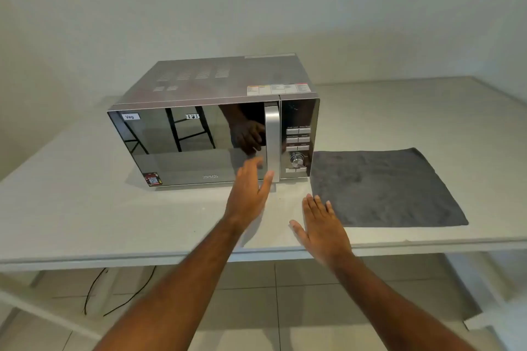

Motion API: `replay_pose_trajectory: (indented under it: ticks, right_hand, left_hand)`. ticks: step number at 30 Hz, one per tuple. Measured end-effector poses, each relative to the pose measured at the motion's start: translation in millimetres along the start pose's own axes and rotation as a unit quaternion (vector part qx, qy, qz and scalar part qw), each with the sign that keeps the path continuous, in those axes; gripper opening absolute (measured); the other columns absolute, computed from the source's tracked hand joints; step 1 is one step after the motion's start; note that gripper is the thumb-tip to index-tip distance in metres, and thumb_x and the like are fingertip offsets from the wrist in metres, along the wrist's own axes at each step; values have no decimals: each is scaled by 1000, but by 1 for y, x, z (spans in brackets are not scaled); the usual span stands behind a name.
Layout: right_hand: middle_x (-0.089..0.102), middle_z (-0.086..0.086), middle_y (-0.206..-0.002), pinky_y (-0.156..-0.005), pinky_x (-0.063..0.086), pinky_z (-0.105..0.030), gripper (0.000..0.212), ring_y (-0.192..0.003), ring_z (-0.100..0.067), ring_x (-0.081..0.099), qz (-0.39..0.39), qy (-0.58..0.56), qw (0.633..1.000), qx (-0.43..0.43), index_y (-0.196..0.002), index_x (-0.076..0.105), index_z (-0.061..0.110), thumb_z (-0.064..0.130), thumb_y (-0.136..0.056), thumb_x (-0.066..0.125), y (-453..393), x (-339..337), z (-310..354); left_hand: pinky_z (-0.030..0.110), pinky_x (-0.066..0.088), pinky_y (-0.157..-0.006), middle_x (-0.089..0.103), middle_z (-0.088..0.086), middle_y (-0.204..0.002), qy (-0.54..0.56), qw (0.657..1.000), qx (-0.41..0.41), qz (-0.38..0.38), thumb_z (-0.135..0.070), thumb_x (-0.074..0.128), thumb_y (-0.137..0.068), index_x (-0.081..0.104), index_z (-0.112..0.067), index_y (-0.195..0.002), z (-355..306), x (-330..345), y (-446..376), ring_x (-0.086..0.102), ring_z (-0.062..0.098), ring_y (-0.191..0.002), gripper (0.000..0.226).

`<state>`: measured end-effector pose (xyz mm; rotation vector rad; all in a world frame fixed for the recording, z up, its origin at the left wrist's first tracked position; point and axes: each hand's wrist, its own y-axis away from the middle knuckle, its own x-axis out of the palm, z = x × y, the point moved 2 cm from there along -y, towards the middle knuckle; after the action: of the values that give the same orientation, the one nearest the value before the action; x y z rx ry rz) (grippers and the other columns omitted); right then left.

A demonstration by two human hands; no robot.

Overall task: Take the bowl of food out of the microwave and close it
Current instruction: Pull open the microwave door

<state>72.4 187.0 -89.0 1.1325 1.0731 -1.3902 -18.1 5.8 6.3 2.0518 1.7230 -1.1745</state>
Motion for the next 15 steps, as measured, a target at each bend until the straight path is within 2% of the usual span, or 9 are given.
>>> replay_pose_trajectory:
  ticks: [3, 5, 7, 8, 10, 12, 15]
  right_hand:
    - [12, -9, -174, -132, 7, -46, 91, -161, -24, 7, -9, -2, 1000, -1, -164, 11, 10, 72, -98, 7, 1, -1, -1]
    - [14, -10, -174, -132, 7, -46, 91, -161, -24, 8, -15, 5, 1000, -6, -164, 13, 9, 71, -99, 9, 1, -1, -1]
    - [15, -10, -173, -132, 6, -46, 90, -161, -25, 8, -17, 7, 1000, -10, -164, 14, 8, 71, -99, 10, 1, -1, -1]
    - [16, -10, -173, -132, 6, -46, 90, -161, -25, 8, -16, 6, 1000, -14, -164, 14, 8, 70, -99, 10, 1, -1, -2]
    - [16, -10, -173, -132, 6, -46, 90, -161, -24, 8, -15, 7, 1000, -13, -164, 15, 8, 70, -99, 10, 0, -1, -2]
    - [15, -10, -173, -132, 6, -46, 91, -161, -24, 7, -13, 5, 1000, -13, -164, 14, 8, 71, -98, 8, 1, 1, -2]
    - [13, -10, -174, -132, 6, -46, 92, -161, -24, 6, -15, 0, 1000, -14, -164, 12, 8, 72, -98, 7, -1, 2, -4]
  left_hand:
    - [47, 49, -112, 52, 8, -153, 85, 996, -10, -17, -48, 41, -110, 38, -17, -154, -27, -2, -33, 52, 24, -139, 54]
    - [38, 48, -109, 52, 8, -154, 111, 994, -10, -1, -47, 38, -111, 35, -15, -154, -42, -4, -52, 52, 23, -140, 53]
    - [23, 47, -99, 60, 9, -142, 138, 990, -11, 13, -43, 36, -113, 38, -12, -147, -47, -2, -58, 58, 19, -129, 47]
    - [21, 49, -95, 64, 10, -131, 155, 988, -15, 15, -40, 35, -114, 42, -10, -141, -47, -2, -62, 62, 17, -121, 41]
    - [24, 51, -88, 65, 13, -117, 171, 985, -20, 8, -36, 34, -115, 48, -8, -130, -47, -3, -66, 65, 15, -108, 34]
    - [22, 49, -88, 62, 14, -119, 179, 984, -21, 13, -36, 33, -115, 48, -8, -131, -45, -1, -65, 63, 14, -106, 35]
    - [32, 51, -101, 61, 10, -128, 188, 982, -26, 24, -39, 32, -114, 45, -10, -140, -46, -1, -65, 61, 17, -117, 41]
